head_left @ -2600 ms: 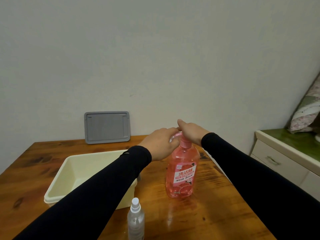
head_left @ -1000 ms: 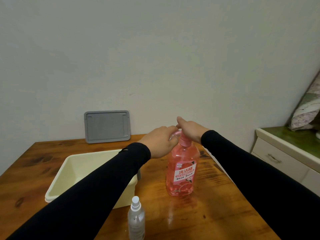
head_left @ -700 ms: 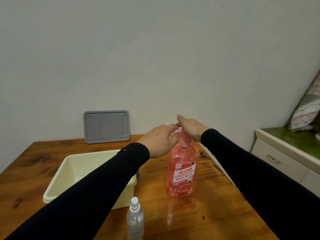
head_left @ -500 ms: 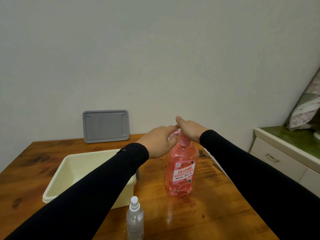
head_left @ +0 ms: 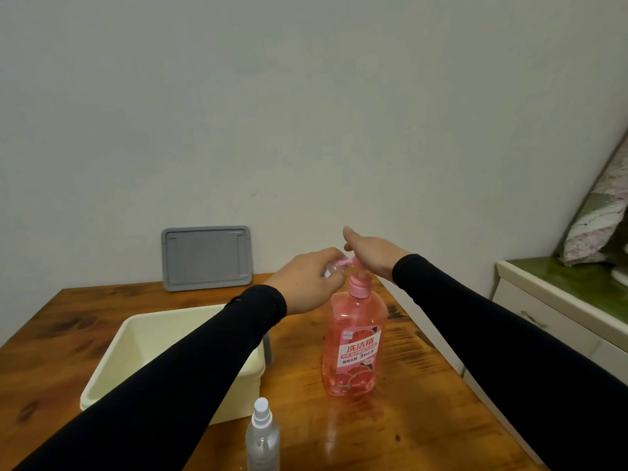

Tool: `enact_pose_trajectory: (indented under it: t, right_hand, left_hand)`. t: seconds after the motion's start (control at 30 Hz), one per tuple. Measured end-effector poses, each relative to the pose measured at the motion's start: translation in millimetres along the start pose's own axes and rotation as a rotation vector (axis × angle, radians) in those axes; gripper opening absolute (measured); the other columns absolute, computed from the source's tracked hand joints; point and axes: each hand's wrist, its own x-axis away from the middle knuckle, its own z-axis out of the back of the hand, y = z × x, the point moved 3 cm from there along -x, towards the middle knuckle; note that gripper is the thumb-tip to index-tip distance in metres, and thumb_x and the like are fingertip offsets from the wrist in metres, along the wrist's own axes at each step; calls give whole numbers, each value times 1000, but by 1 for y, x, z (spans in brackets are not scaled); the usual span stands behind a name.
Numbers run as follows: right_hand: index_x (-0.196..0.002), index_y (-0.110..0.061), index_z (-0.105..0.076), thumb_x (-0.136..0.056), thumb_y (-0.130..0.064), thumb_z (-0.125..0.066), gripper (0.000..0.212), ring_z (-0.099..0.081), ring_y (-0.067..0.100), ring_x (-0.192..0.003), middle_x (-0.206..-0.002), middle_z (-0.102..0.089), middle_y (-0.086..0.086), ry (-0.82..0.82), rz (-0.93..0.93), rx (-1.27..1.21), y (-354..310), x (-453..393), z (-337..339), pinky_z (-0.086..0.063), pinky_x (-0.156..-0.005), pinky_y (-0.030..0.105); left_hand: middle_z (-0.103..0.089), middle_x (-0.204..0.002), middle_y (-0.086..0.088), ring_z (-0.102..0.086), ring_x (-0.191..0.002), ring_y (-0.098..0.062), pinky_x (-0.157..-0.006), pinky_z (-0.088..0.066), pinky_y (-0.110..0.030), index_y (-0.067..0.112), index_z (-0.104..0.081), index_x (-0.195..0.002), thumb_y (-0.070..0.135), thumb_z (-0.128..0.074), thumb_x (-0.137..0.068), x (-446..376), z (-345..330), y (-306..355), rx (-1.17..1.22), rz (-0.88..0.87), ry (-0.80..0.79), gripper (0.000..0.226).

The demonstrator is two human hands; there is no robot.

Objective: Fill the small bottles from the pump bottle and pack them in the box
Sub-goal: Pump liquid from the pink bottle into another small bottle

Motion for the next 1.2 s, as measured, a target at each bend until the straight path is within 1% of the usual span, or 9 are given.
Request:
enact_pose_trajectory:
  t: [0.13,0.23,0.33,0.47,0.63,0.87,0.97,1.1,1.2]
  right_hand:
    - [-119,-2,-59,-98,-51,-17,68,-55,30,-108,-120,-60,21,53,64,24,-3,4,2,-36,-81,36]
    - [-118,1,-60,-97,-50,-17,70,-57,31,-107,-119,-61,22,91,87,20,-5,6,3,-41,-85,39]
    - [-121,-2,-60,-98,-51,-16,69,-58,30,-106,-121,-61,19,109,112,14,-6,6,4,-41,-86,38]
    - [-128,-13,-57,-96,-55,-15,67,-57,23,-104,-123,-60,9,90,114,-16,-4,5,5,-39,-89,35]
    - [-130,-14,-55,-96,-56,-15,68,-53,21,-110,-134,-54,7,91,134,-21,-9,9,8,-37,-90,33]
    - [-132,-16,-55,-97,-55,-16,65,-48,20,-120,-138,-52,6,125,229,-31,-20,18,13,-33,-91,30]
    - [-134,-16,-53,-97,-57,-15,67,-45,19,-126,-141,-50,3,130,284,-20,-28,26,14,-31,-95,28]
    - [-134,-17,-52,-97,-58,-13,68,-45,18,-126,-141,-50,2,140,331,-9,-38,38,13,-30,-94,27]
    - [-135,-19,-51,-96,-61,-13,69,-45,17,-125,-142,-49,0,129,343,-18,-42,45,11,-32,-88,20]
  left_hand:
    - [-58,-106,10,-51,-81,1,-62,-35,-13,30,-51,-121,43,-45,-96,2,0,-1,5,-1,14,29]
    - [-56,-100,11,-52,-75,0,-55,-37,-13,32,-50,-120,44,-48,-95,4,3,-3,6,24,16,28]
    - [-54,-92,15,-60,-73,-7,-47,-45,-13,37,-48,-115,51,-49,-92,8,4,-6,27,40,8,26]
    - [-58,-94,12,-59,-77,-3,-60,-50,-17,38,-48,-112,53,-52,-90,11,4,-11,7,57,23,27]
    - [-57,-94,14,-57,-77,-1,-56,-43,-14,41,-46,-109,55,-55,-87,13,2,-17,16,87,27,28]
    - [-56,-95,14,-57,-78,-1,-56,-43,-13,44,-43,-106,54,-55,-87,20,9,-22,36,95,54,25]
    - [-56,-94,15,-57,-80,-1,-59,-46,-15,44,-43,-105,53,-53,-88,29,17,-21,56,99,87,22]
    - [-57,-97,13,-58,-82,-4,-64,-49,-18,39,-44,-107,48,-55,-90,42,32,-17,75,105,122,22]
    - [-59,-104,7,-58,-87,-7,-69,-50,-22,35,-46,-110,45,-57,-90,55,46,-14,73,110,138,25]
